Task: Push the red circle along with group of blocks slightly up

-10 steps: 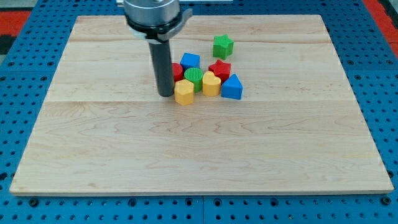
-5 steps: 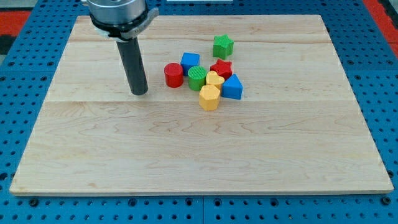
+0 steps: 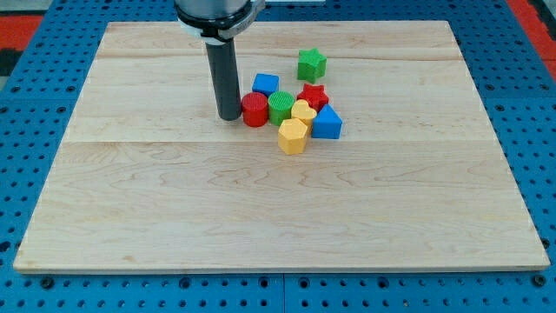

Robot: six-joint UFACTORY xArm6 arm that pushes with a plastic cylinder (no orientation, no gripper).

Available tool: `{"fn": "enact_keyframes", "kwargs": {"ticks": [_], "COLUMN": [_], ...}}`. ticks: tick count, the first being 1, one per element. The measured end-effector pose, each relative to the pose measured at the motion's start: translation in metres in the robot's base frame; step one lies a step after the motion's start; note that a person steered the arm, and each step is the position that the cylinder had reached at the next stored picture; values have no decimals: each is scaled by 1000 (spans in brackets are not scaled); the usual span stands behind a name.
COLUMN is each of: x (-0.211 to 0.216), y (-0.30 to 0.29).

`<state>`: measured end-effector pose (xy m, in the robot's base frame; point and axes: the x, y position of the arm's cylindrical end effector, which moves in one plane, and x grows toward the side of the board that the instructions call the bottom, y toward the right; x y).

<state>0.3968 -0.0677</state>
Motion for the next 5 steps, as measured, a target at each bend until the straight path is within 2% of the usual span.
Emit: {"fn": "enact_keyframes", "kwargs": {"ticks": [3, 4, 5], "x": [18, 20, 20], "y": [30, 16, -33]}}
